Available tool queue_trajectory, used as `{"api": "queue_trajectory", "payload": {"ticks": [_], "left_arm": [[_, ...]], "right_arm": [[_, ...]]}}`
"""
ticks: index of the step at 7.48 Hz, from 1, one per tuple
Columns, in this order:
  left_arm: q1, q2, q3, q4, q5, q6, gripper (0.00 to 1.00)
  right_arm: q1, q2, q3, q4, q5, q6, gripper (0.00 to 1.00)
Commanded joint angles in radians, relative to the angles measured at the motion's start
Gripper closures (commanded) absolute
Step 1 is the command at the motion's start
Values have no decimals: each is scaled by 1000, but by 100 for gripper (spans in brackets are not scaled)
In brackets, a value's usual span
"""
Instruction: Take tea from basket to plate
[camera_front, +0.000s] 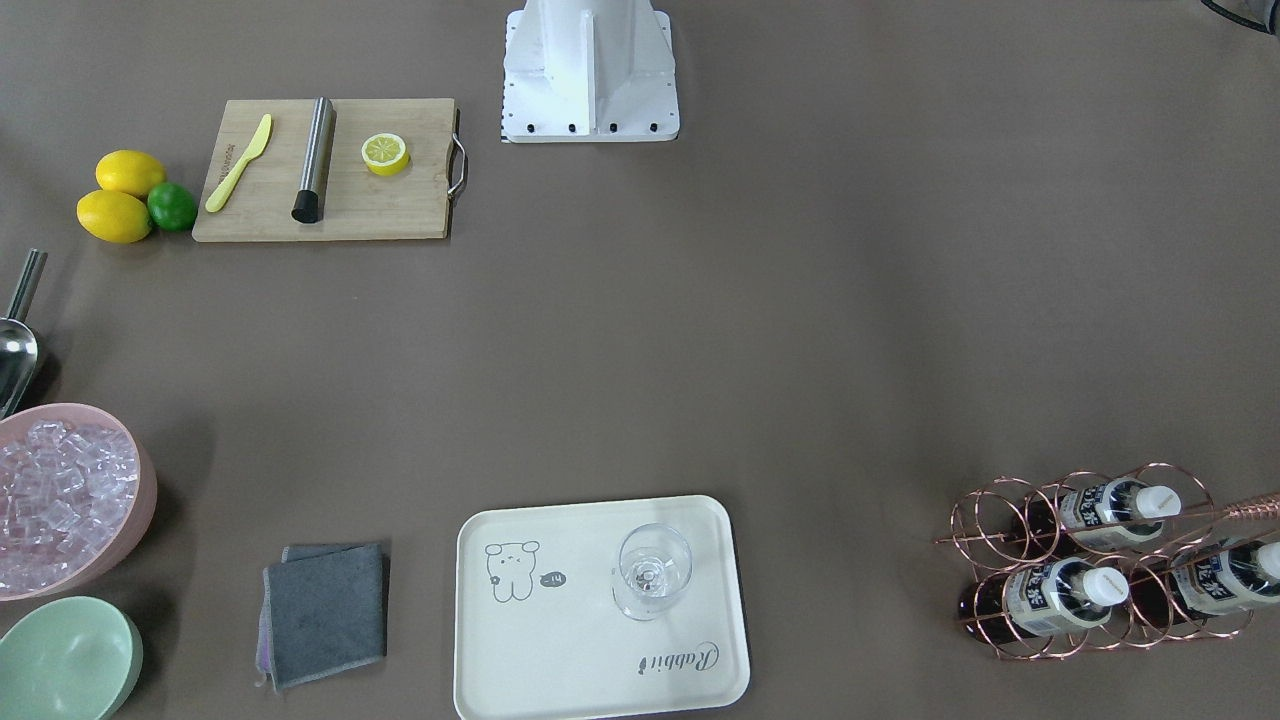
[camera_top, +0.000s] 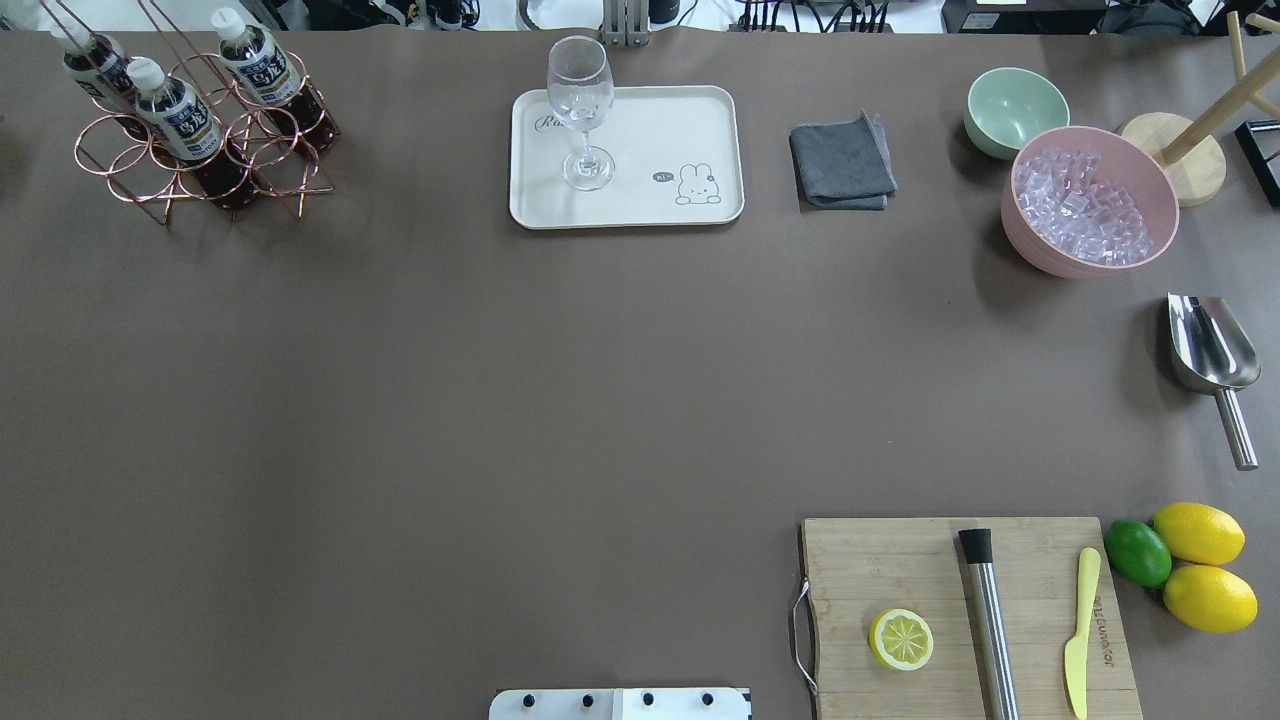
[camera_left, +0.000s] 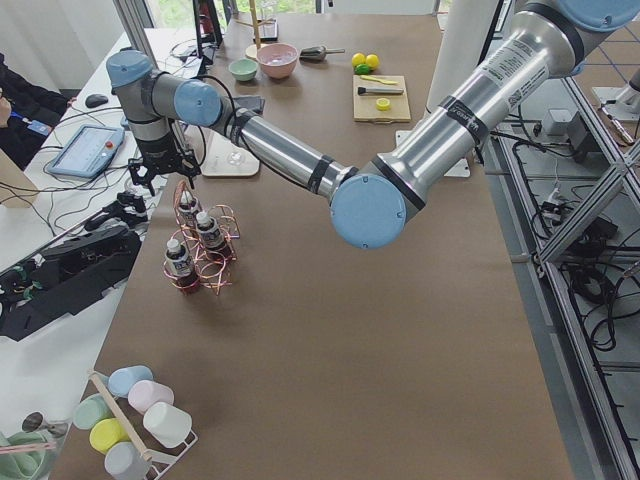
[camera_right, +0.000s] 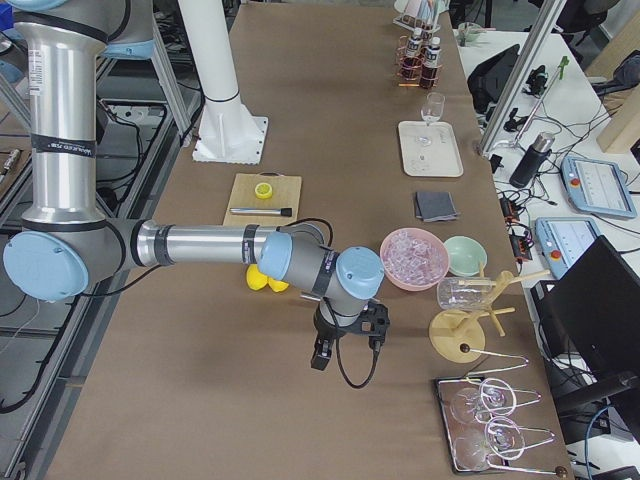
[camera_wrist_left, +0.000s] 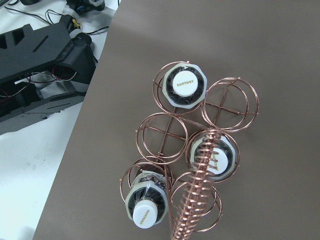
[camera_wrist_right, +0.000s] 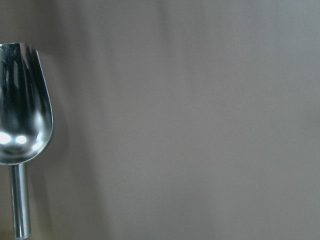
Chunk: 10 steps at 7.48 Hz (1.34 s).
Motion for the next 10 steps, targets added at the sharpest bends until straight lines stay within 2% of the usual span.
{"api": "queue_trajectory", "payload": {"ticks": [1, 3, 4, 5, 6, 10], "left_arm": [[55, 0, 9, -6, 2, 1, 2], [49, 2, 26, -24, 0, 2, 4], [48, 3, 31, -24, 0, 25, 18], [46, 3, 42, -23, 0, 59, 66], [43, 2, 37, -21, -1, 58, 100], [16, -6, 3, -9, 2, 61, 100]], "right_arm": [[0, 0, 0, 0, 0, 0, 0], [0, 0, 0, 0, 0, 0, 0], [0, 0, 1, 0, 0, 0, 0], [0, 0, 2, 0, 0, 0, 0], [0, 1, 2, 0, 0, 0, 0], [0, 5, 1, 2, 0, -2, 0]]}}
